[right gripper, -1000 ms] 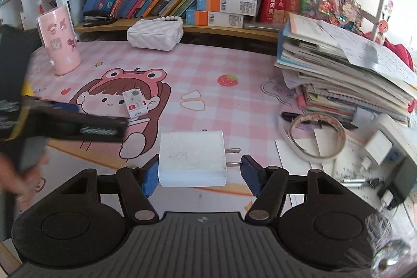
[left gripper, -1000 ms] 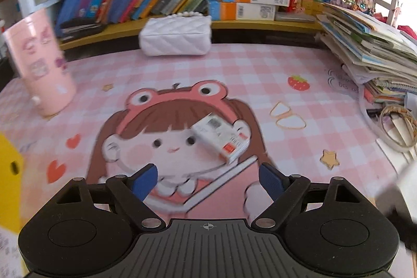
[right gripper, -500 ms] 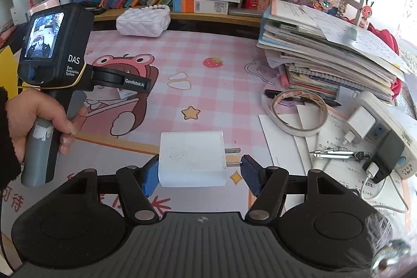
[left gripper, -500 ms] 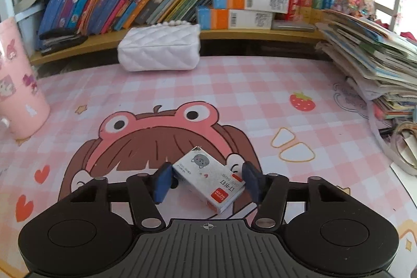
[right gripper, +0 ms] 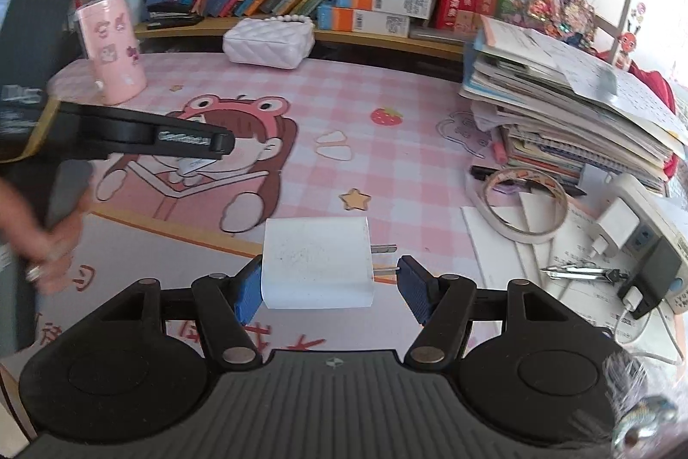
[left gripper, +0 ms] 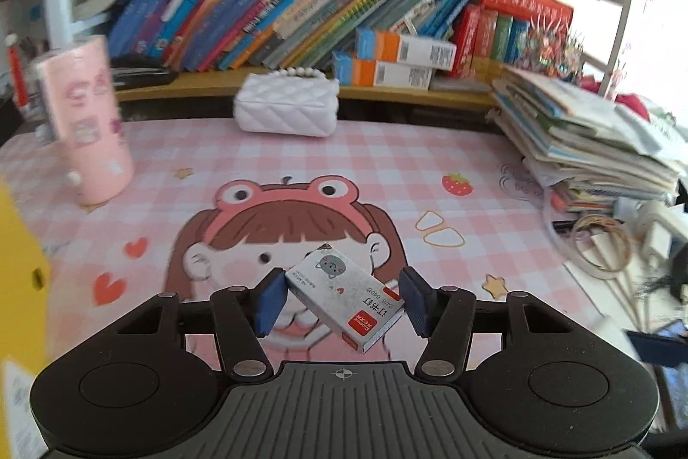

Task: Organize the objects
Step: 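Carry the carton and white charger toward the yellow box with both grippers, then open the left gripper dropping the carton into the box while the right gripper lowers the charger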

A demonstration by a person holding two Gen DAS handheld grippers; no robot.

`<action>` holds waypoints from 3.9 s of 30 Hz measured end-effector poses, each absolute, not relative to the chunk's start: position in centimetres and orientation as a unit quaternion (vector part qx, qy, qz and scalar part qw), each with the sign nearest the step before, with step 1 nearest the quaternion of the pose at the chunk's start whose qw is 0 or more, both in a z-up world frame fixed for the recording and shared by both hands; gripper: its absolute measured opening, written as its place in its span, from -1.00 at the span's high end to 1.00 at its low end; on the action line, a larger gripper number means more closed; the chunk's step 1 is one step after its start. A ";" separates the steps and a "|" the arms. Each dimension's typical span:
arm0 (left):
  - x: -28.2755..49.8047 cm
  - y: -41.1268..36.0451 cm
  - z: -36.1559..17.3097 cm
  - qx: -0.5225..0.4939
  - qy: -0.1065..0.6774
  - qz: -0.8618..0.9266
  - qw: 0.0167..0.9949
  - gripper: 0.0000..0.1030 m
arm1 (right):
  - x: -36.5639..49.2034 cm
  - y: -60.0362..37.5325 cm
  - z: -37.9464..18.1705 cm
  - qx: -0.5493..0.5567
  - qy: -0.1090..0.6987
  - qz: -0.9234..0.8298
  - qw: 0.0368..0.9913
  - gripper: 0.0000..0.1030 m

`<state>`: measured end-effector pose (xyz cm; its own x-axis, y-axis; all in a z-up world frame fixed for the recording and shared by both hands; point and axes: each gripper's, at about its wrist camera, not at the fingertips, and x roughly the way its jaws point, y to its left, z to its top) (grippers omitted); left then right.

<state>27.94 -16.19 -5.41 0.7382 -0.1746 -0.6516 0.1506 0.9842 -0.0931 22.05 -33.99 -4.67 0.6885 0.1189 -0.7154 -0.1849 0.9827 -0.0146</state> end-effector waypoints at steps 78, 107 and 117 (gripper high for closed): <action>0.9 15.0 2.9 -0.078 0.237 0.119 0.961 -0.09 | 7.0 -3.1 3.5 -0.082 0.270 0.244 0.928 -0.21; 17.4 12.3 -3.1 -0.011 0.363 0.132 0.922 -0.09 | 23.4 3.0 2.2 -0.125 0.277 0.325 0.895 -0.21; 18.4 12.1 -4.5 -0.002 0.390 0.136 0.911 -0.11 | 25.2 4.9 0.2 -0.144 0.303 0.352 0.874 -0.21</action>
<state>18.37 12.08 -4.52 0.6592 0.2469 -0.7102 -0.2502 0.9628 0.1025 25.23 4.92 0.24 0.5685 0.5285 -0.6305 -0.7028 0.7103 -0.0383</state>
